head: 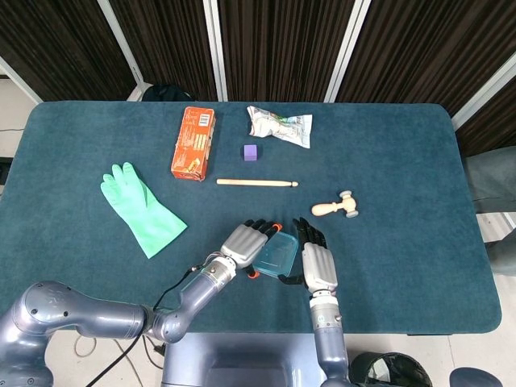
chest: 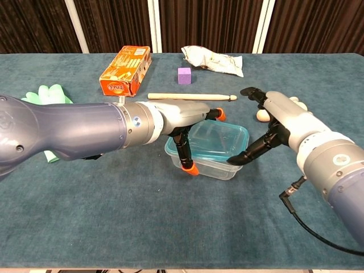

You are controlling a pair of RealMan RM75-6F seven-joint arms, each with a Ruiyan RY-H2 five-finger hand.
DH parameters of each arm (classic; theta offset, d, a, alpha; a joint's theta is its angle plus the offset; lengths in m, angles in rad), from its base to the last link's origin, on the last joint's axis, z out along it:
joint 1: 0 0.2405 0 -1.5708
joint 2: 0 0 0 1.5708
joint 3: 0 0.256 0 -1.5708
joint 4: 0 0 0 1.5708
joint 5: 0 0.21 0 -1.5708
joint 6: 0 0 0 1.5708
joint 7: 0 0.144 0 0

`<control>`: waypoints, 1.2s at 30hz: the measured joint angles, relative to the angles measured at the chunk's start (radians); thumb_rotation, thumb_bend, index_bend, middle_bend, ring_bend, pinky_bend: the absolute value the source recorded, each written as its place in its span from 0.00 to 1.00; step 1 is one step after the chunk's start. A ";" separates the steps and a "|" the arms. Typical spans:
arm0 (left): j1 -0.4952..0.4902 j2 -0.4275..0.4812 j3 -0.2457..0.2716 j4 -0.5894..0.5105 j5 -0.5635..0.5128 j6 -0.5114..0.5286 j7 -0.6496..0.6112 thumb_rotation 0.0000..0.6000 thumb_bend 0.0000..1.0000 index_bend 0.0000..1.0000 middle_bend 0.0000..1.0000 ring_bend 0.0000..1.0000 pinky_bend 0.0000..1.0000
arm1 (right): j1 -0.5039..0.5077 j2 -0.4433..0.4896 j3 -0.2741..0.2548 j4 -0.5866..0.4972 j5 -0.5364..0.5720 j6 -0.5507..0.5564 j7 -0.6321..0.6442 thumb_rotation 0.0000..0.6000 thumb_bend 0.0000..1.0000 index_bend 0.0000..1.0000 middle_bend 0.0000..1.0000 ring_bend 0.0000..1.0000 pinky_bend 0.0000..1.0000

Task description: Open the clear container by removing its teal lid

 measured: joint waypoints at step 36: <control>0.004 0.028 -0.027 -0.009 0.048 0.050 -0.025 1.00 0.04 0.00 0.05 0.03 0.20 | 0.016 0.024 0.009 0.005 0.014 0.006 0.020 1.00 0.19 0.15 0.17 0.00 0.00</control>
